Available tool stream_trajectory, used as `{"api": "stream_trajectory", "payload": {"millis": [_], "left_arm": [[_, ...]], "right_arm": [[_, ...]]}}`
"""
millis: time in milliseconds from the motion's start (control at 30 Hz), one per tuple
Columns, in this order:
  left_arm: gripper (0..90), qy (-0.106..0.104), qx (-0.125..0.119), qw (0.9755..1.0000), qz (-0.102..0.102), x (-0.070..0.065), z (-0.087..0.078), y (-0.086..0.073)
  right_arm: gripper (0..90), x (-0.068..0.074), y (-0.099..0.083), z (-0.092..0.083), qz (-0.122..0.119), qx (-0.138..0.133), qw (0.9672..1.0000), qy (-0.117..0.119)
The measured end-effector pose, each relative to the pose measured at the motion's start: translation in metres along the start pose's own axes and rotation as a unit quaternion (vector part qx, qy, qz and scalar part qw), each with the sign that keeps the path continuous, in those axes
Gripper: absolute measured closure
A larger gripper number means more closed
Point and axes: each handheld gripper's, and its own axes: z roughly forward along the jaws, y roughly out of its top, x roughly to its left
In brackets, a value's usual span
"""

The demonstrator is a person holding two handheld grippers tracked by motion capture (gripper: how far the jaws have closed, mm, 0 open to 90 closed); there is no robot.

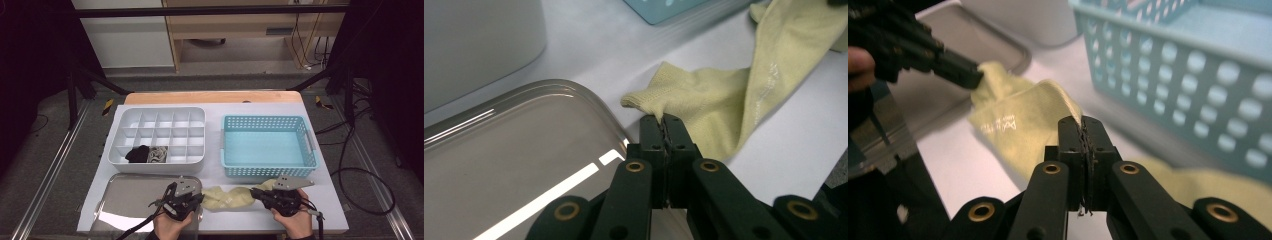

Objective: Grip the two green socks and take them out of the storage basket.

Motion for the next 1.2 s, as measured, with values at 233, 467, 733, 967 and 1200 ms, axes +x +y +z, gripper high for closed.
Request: {"api": "stream_trajectory", "payload": {"millis": [233,467,733,967,1200], "left_arm": [[88.6,-0.011,0.0,0.9998,0.017,-0.008,-0.001,-0.006],[88.6,-0.018,-0.002,0.9997,0.018,-0.008,-0.002,-0.009],[88.5,-0.023,-0.009,0.9996,0.012,-0.005,-0.001,-0.009],[88.6,-0.024,-0.01,0.9996,0.012,-0.005,0.0,-0.009],[88.6,-0.025,-0.008,0.9996,0.013,-0.006,0.0,-0.01]], "right_arm": [[79.3,0.007,-0.023,0.003,0.013,0.032,0.9994,0.006],[69.6,0.008,-0.011,-0.001,0.022,-0.001,0.9997,0.006],[66.9,-0.002,0.007,0.033,0.013,0.041,0.9988,-0.022],[68.2,-0.01,0.001,0.042,0.014,0.055,0.9972,-0.048],[60.7,-0.012,0.008,0.038,0.012,0.043,0.9973,-0.057]]}}
